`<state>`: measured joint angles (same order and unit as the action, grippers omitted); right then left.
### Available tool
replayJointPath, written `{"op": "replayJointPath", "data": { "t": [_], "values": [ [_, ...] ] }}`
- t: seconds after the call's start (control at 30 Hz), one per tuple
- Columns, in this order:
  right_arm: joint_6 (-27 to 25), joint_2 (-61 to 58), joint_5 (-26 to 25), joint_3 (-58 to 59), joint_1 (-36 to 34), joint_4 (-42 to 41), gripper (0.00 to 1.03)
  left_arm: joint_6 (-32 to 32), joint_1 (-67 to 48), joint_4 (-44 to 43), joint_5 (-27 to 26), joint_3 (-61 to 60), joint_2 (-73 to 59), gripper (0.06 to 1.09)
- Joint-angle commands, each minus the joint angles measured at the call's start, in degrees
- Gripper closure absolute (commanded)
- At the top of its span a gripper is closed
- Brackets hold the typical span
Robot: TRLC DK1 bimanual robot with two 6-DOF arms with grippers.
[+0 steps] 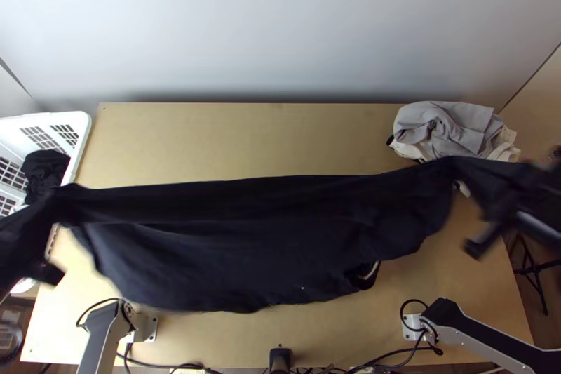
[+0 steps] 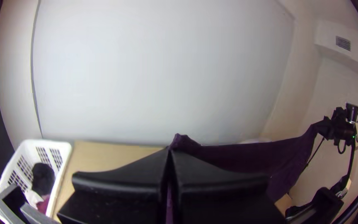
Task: Fold the t-shirt
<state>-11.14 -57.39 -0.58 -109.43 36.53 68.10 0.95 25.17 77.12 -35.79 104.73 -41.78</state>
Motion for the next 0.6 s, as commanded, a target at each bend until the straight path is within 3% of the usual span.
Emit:
{"op": "replayJointPath", "data": {
  "t": [0.0,0.23,0.57],
  "values": [
    [-1.1,-2.6,3.0,15.3,-0.5,-7.9,1.00,-2.6,0.4,-0.5,-3.8,-20.4,0.9,1.05],
    [-2.8,-14.3,8.0,21.8,-6.7,-20.6,1.00,-1.6,-3.2,-13.0,-3.1,-36.9,-0.3,1.05],
    [-2.6,-37.7,9.5,14.4,-12.8,-32.7,1.00,3.2,-12.4,-37.7,6.3,-45.8,-18.2,1.05]
  ]
}}
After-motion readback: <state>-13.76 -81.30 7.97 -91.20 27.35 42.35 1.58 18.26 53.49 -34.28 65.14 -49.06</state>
